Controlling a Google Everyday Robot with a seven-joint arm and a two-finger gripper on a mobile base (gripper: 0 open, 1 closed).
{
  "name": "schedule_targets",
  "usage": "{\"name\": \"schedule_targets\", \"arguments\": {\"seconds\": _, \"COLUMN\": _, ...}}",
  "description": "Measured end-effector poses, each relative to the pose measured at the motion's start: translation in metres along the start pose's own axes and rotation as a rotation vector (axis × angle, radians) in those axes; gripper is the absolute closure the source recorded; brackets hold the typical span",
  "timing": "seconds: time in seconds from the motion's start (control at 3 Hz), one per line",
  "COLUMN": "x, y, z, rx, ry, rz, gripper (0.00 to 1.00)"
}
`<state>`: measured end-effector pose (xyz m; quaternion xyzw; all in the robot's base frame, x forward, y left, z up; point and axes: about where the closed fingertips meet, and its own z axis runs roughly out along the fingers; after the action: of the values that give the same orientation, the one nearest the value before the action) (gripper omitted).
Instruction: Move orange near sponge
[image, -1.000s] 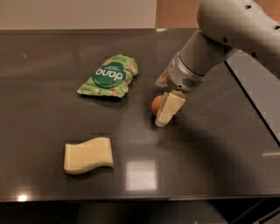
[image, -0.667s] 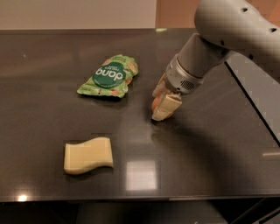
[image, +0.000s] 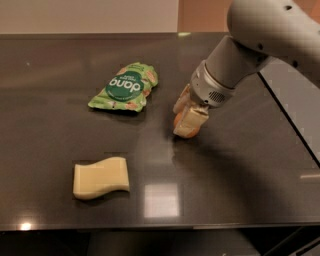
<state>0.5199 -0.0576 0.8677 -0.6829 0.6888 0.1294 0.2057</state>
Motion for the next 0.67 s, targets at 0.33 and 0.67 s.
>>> {"name": "schedule_targets", "arguments": {"seconds": 0.33, "x": -0.019, "y": 0.010, "z": -0.008, "rx": -0.001, "ry": -0.036, "rz": -0.052, "gripper": 1.00}}
{"name": "schedule_targets", "arguments": {"seconds": 0.67, "x": -0.042, "y": 0.024, "z": -0.008, "rx": -0.026, "ry": -0.073, "rz": -0.112, "gripper": 1.00}}
